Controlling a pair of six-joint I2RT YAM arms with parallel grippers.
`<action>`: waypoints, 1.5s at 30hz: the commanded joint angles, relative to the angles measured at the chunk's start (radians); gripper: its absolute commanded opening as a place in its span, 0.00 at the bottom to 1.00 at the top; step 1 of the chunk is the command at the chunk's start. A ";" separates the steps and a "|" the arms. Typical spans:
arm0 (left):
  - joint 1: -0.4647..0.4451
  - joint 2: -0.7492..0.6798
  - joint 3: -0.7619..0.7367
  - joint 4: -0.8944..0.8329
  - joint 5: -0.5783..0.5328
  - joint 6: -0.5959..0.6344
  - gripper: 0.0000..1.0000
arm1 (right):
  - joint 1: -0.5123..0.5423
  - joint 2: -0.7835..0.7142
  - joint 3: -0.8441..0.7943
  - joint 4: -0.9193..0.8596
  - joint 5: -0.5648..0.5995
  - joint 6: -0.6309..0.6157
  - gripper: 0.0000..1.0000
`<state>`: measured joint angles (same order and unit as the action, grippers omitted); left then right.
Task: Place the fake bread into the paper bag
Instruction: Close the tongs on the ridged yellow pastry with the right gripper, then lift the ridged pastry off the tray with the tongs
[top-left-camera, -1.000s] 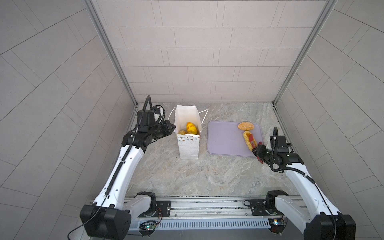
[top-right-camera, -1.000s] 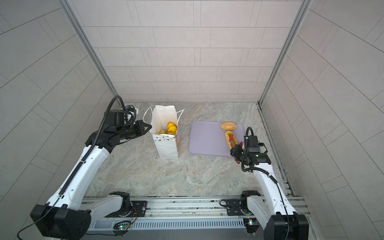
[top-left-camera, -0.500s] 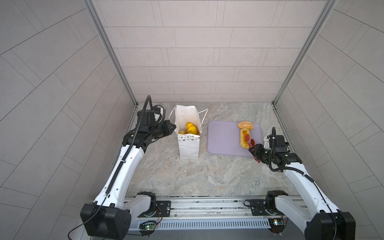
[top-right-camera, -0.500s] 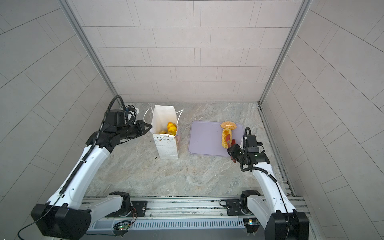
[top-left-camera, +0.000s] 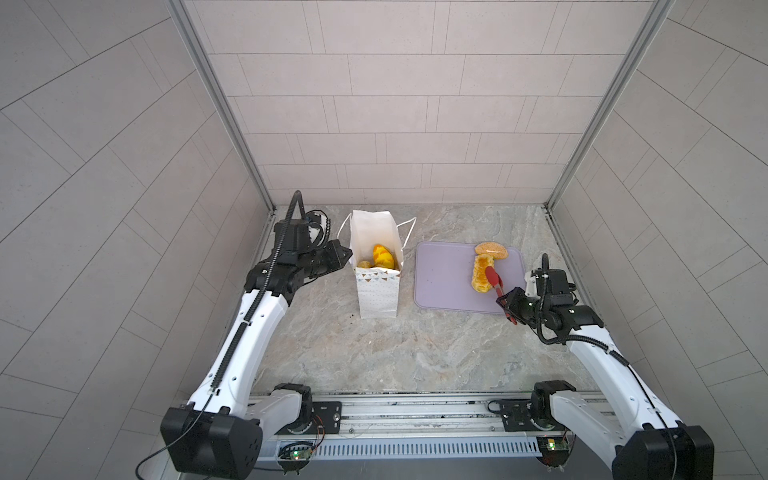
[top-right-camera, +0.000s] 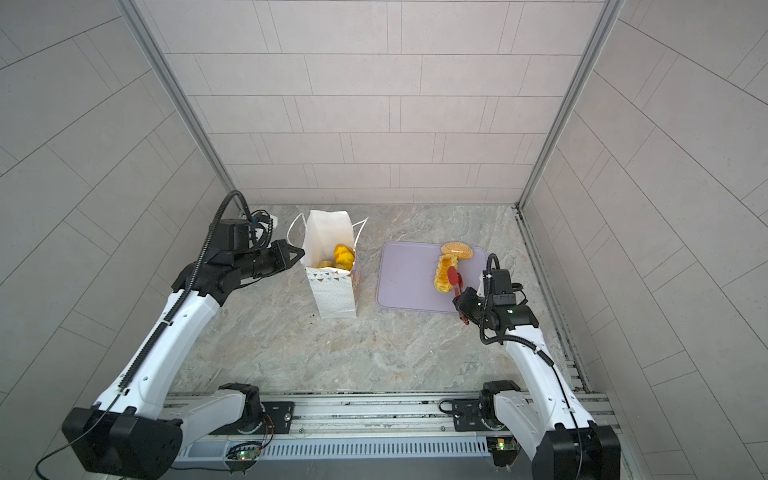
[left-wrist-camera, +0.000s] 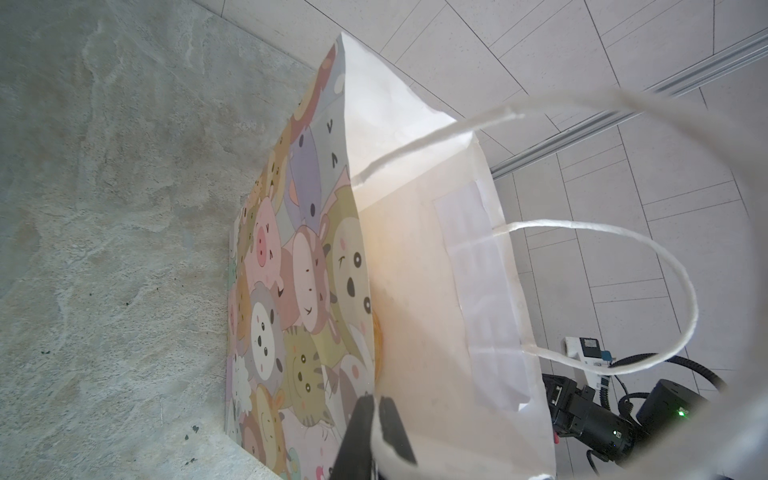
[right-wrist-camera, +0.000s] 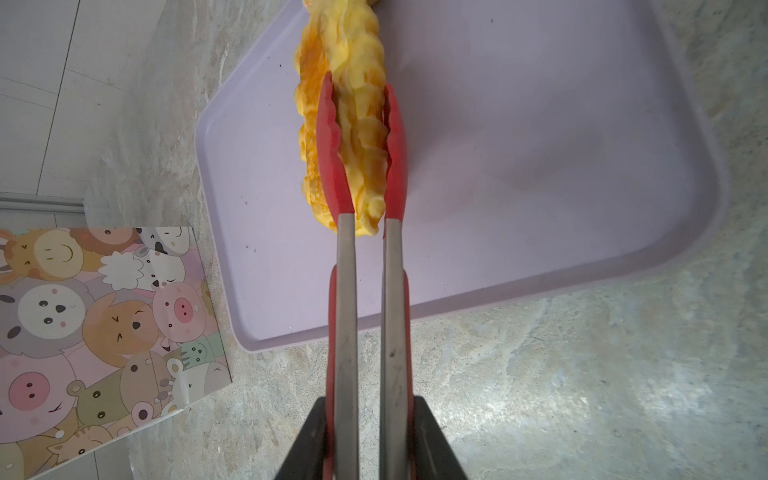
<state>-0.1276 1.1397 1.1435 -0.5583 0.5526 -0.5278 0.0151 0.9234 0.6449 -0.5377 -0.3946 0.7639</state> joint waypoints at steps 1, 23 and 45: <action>-0.002 -0.009 -0.008 0.014 0.002 -0.005 0.08 | 0.006 -0.034 0.043 0.003 -0.005 0.005 0.27; -0.003 -0.020 -0.003 0.001 -0.006 -0.005 0.08 | 0.008 -0.069 0.164 -0.054 -0.044 0.001 0.25; -0.002 -0.023 0.001 -0.005 -0.009 -0.006 0.08 | 0.017 -0.021 0.367 -0.105 -0.070 -0.046 0.23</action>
<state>-0.1276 1.1385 1.1435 -0.5598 0.5480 -0.5316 0.0238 0.9089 0.9703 -0.6624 -0.4507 0.7322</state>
